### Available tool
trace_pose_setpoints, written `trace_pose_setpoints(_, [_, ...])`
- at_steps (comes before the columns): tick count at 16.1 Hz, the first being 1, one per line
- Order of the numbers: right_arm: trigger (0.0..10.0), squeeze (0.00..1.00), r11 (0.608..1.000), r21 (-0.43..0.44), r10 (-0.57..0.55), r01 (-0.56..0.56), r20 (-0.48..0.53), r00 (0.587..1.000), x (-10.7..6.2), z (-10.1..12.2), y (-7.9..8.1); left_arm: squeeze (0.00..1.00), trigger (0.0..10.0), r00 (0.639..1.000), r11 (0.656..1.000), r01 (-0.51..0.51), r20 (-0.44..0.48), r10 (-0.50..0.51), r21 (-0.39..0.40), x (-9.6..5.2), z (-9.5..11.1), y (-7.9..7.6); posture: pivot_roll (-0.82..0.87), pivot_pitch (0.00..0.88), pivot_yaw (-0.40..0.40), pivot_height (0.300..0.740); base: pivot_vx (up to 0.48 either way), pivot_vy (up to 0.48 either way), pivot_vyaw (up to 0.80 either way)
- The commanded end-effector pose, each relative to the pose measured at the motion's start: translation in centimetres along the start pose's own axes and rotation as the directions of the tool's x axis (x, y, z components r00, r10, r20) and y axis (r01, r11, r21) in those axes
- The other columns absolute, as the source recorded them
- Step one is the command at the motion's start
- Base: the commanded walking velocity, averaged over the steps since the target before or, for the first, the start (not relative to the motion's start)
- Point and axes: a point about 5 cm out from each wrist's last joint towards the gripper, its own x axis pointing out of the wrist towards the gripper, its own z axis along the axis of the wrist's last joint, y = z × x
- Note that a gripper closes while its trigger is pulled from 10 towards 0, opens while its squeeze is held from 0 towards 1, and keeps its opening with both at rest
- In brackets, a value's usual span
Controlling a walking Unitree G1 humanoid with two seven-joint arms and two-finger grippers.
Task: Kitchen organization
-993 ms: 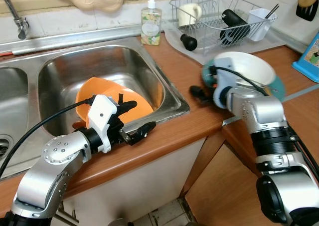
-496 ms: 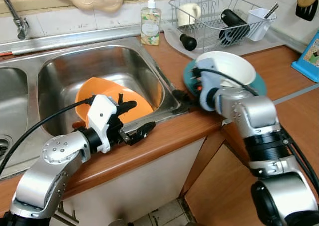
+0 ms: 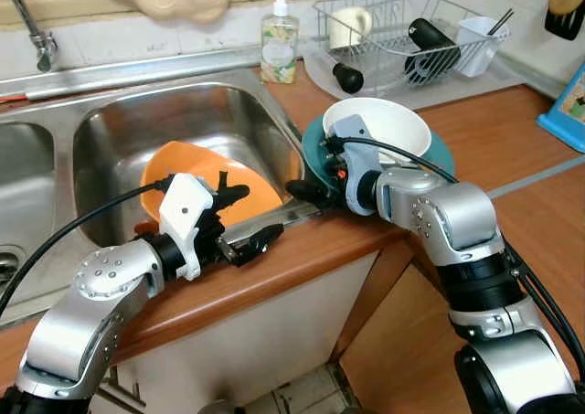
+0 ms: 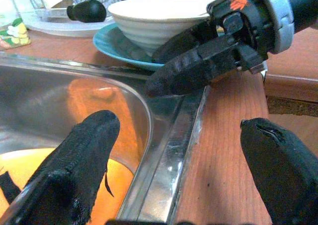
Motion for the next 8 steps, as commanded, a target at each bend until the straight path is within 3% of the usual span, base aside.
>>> trace_pose_setpoints(1, [10.0,0.00,0.999,0.003,0.052,-0.052,0.038,0.998,-0.4,0.7,0.6,0.00,10.0,1.000,1.000,-0.001,0.014,0.001,0.028,-0.1,0.8,0.2,-0.10,0.000,0.007,0.740,0.000,0.000,0.00])
trace_pose_setpoints(4, [10.0,0.00,0.994,-0.005,0.107,-0.107,0.104,0.989,-1.2,2.0,1.3,0.00,10.0,1.000,1.000,-0.001,0.015,0.001,0.031,0.1,0.8,0.4,-0.11,0.000,0.014,0.740,0.000,0.000,0.00])
trace_pose_setpoints(8, [10.0,0.00,0.989,-0.087,0.140,-0.122,0.233,0.962,-3.0,4.0,1.9,0.00,10.0,1.000,1.000,-0.003,0.025,0.003,0.024,0.4,0.8,0.4,-0.12,0.000,0.023,0.740,0.000,0.000,0.00])
